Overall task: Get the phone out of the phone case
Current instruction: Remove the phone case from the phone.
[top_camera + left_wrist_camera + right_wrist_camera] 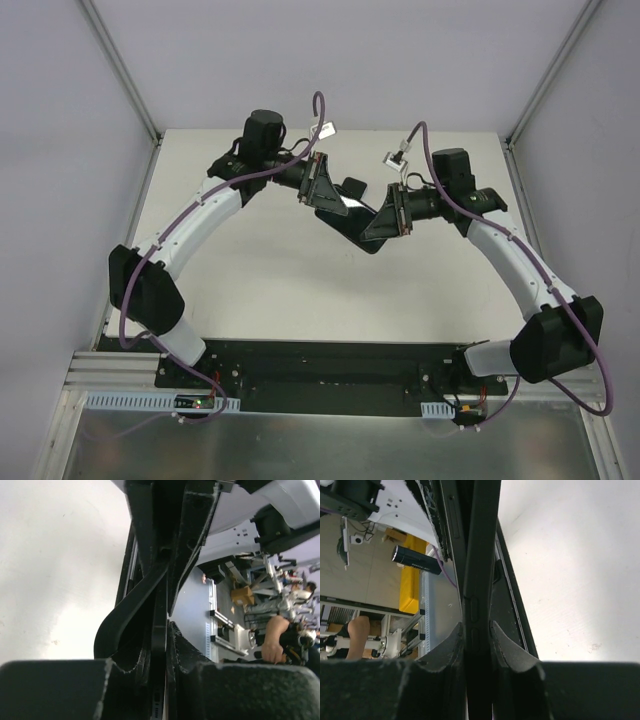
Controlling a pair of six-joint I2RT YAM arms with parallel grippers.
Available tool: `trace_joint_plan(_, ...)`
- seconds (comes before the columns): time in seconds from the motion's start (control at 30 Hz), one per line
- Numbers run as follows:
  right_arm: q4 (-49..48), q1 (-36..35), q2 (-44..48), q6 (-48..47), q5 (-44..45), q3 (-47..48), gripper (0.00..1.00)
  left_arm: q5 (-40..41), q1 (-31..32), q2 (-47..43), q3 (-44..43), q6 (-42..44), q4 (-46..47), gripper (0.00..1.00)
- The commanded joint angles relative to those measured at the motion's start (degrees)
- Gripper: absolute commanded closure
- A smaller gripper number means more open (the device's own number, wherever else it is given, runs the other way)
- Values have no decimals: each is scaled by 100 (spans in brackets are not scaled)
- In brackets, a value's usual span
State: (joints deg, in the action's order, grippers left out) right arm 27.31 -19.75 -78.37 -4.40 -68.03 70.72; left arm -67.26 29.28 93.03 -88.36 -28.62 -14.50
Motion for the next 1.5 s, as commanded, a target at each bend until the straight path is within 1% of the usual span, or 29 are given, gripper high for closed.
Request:
trace_joint_plan(0.0,-868,-126,67,-69,800,118,100,-840,579,-40,-50,-109,193,100)
trace_joint_plan(0.07,-815,-117,93,-139,818,74,100,-972,518,-75,-32,197,106,100)
trace_joint_plan(0.1,-798,-108,120,-166,826,65,96,-964,474,-92,-32,408,-69,100)
trace_joint_plan(0.13,-789,-100,146,-166,826,48,87,-955,430,-119,-50,715,-253,100)
trace_joint_plan(0.2,-762,-82,181,-184,818,65,75,-676,386,-128,-190,1627,-1208,100)
trace_joint_plan(0.23,-736,-64,199,-210,835,100,68,-483,394,-136,-278,2241,-1752,100)
trace_joint_plan(0.27,-684,-64,225,-236,853,135,57,-280,412,-145,-331,2699,-2088,100)
trace_joint_plan(0.3,-648,-56,217,-262,879,187,52,-61,430,-163,-357,3095,-2344,100)
trace_joint_plan(0.4,-578,-56,164,-237,932,372,45,301,447,-163,-340,3862,-2776,100)
trace_joint_plan(0.6,-815,-55,-204,167,1108,627,45,995,649,-365,-68,4988,-2979,100)
trace_joint_plan(0.7,-999,-64,-346,343,994,531,46,1259,720,-409,-50,5191,-2997,100)
trace_joint_plan(0.83,-1193,-187,-398,379,1055,303,46,1479,781,-409,-103,5428,-3006,100)
trace_joint_plan(1.3,-1360,-653,-767,379,1134,170,46,1506,878,-268,-366,5499,-3006,100)
trace_joint_plan(1.47,-1299,-793,-864,291,1134,188,48,1550,878,-242,-402,5464,-3006,100)
